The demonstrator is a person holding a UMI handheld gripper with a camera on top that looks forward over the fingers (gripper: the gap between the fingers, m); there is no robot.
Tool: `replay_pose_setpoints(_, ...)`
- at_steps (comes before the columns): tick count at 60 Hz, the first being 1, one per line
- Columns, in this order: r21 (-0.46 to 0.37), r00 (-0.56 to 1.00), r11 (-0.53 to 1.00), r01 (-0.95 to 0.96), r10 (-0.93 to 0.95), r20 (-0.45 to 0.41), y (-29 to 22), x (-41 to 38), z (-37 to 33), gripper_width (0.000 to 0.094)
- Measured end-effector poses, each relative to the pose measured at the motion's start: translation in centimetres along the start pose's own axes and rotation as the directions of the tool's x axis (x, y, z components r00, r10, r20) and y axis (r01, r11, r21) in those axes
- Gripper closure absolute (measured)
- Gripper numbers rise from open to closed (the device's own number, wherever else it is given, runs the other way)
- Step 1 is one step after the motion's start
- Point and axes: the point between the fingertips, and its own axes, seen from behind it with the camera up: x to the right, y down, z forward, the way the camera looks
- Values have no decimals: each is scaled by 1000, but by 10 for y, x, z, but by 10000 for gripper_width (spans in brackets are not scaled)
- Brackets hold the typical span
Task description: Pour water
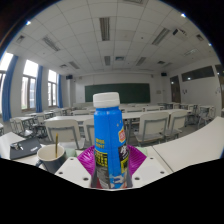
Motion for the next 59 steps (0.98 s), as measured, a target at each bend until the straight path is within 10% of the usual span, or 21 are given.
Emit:
replay_pose_setpoints(13,-7,999,1000,-24,24,29,-1,5,3,453)
replay_pose_setpoints(21,-136,999,991,-14,18,29,14,8,-9,76)
replay_pose_setpoints(30,-108,999,994,-14,11,-32,-5,19,-63,92)
replay_pose_setpoints(59,-54,975,995,-84,93,204,51,-112,-225,95)
